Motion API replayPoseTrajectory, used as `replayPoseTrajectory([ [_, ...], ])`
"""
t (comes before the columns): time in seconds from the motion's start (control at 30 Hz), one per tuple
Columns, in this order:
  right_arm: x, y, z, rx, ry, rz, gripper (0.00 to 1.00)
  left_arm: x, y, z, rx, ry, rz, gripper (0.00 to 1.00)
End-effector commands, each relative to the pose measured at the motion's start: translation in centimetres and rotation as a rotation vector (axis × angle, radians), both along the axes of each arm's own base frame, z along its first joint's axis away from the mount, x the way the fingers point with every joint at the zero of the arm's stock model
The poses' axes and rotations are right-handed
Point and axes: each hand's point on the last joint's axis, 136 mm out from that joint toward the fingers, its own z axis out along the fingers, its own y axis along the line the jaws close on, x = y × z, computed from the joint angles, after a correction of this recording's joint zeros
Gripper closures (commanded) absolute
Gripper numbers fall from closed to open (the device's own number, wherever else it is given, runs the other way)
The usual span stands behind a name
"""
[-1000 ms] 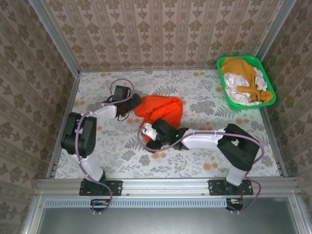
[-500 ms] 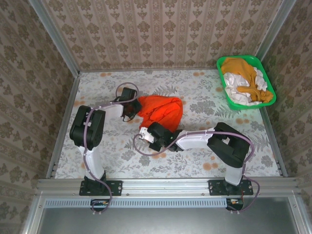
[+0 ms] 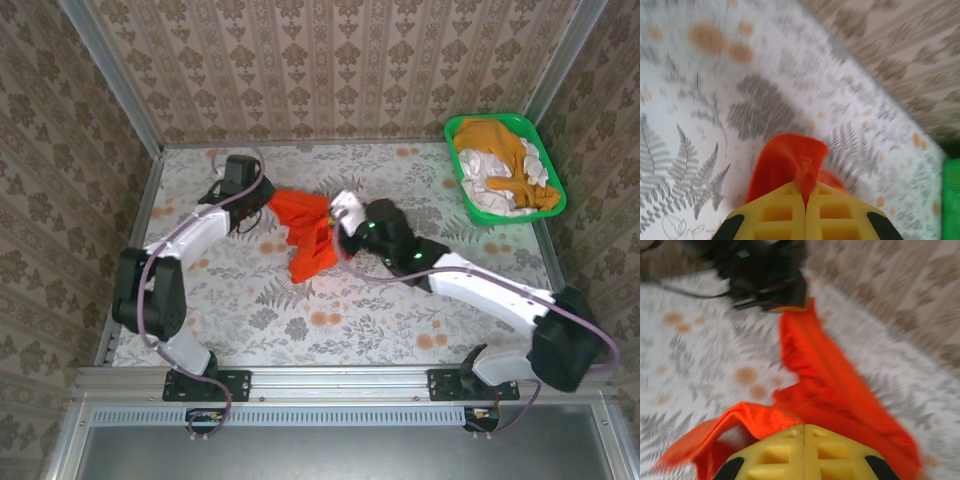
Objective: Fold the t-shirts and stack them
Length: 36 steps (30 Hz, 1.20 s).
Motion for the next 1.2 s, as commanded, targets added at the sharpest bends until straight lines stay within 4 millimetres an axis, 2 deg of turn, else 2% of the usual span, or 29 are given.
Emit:
replayPoseTrajectory([
  [0.0,0.3,-3.1,5.5,0.163,-0.06,-0.042,1.0,-0.7,3.4,5.6,0.094,-0.104,0.053,1.0],
  [0.1,0.5,-6.6,10.2,0.255,-0.138,-0.108,1.0,-1.6,5.4,9.9,0.116,-0.181,0.083,1.0],
  [0.2,-0.1,-9.3,14.0,0.344,-0.211,-0.147,1.0,-3.2,7.3,13.7,0.143,-0.246,0.114,1.0],
  [0.4,-2.4,-12.5,17.7,0.452,-0.291,-0.178,1.0,-7.1,10.3,17.3,0.161,-0.304,0.165,1.0],
  [0.63,-6.4,-12.9,20.2,0.488,-0.369,-0.095,1.0,-12.8,13.0,20.8,0.196,-0.406,0.233,1.0],
  [0.87,-8.4,-13.0,22.8,0.523,-0.406,-0.043,1.0,-16.1,13.9,24.4,0.206,-0.483,0.241,1.0],
  [0.93,-8.0,-13.0,22.5,0.515,-0.394,-0.058,1.0,-16.5,13.7,25.1,0.205,-0.493,0.229,1.0],
  [1.0,-6.7,-13.0,21.6,0.479,-0.363,-0.09,1.0,-16.3,13.7,25.3,0.214,-0.496,0.224,1.0],
  [1.1,-4.1,-12.6,20.3,0.437,-0.329,-0.128,1.0,-14.7,13.6,24.7,0.242,-0.473,0.223,1.0],
  [1.17,-2.2,-12.4,20.0,0.427,-0.319,-0.14,1.0,-13.0,13.3,24.3,0.244,-0.453,0.204,1.0],
])
